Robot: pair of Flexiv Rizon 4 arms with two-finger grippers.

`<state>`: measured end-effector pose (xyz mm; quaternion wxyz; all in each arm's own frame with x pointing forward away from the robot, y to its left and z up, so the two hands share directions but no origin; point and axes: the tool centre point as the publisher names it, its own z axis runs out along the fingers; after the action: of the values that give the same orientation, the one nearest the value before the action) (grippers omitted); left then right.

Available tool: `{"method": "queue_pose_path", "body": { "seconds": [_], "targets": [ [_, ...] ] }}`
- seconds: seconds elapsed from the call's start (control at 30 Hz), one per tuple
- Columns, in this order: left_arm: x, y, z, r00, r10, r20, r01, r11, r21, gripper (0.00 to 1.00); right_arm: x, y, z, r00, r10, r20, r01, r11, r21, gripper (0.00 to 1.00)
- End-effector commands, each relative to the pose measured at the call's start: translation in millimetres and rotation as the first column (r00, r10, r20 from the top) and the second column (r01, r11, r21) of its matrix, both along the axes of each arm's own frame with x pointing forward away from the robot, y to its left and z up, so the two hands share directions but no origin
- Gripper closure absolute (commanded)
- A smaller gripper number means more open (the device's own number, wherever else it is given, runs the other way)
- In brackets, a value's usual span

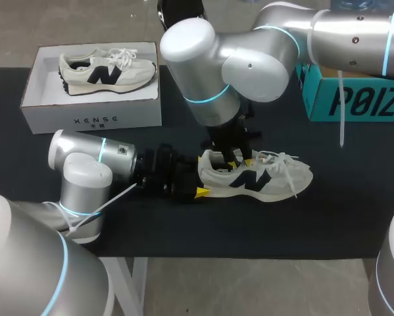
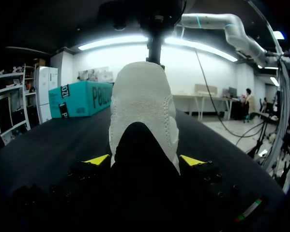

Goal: Take the shoe out of the shoebox, open the shoe tongue, remove and reinsert the insole, then place the shoe into the shoebox

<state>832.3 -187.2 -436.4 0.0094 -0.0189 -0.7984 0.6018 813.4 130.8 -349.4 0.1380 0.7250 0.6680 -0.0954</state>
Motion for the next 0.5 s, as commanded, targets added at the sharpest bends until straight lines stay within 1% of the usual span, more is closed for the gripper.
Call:
{"method": "queue_pose_path", "body": {
  "seconds": [0.03,0.1,0.17,0.2,0.33,0.5],
  "targets": [
    [1.3,-2.6,-2.9,1.0,0.001,0.0,-0.001,1.0,0.0,1.0,-1.3,1.1,-0.3,1.0,0.004,0.002,-0.004,1.0,0.0,0.58],
    [1.3,-2.6,-2.9,1.0,0.001,0.0,-0.001,1.0,0.0,1.0,-0.9,3.7,-1.5,1.0,0.011,-0.001,-0.011,1.0,-0.002,0.26],
    [1.3,-2.6,-2.9,1.0,0.001,0.0,-0.001,1.0,0.0,1.0,-0.4,6.1,-1.5,1.0,0.019,-0.002,-0.019,1.0,-0.007,0.08],
    [1.3,-2.6,-2.9,1.0,0.001,0.0,-0.001,1.0,0.0,1.0,-0.1,7.0,-1.2,1.0,0.021,-0.002,-0.021,1.0,-0.009,0.03],
    [1.3,-2.6,-2.9,1.0,0.001,0.0,-0.001,1.0,0.0,1.0,1.1,9.1,1.6,1.0,0.03,0.002,-0.03,0.999,-0.016,0.0],
    [1.3,-2.6,-2.9,1.0,0.001,0.0,-0.001,1.0,0.0,1.0,4.3,10.2,5.8,0.999,0.041,0.005,-0.041,0.999,-0.026,0.0]
  ]
}}
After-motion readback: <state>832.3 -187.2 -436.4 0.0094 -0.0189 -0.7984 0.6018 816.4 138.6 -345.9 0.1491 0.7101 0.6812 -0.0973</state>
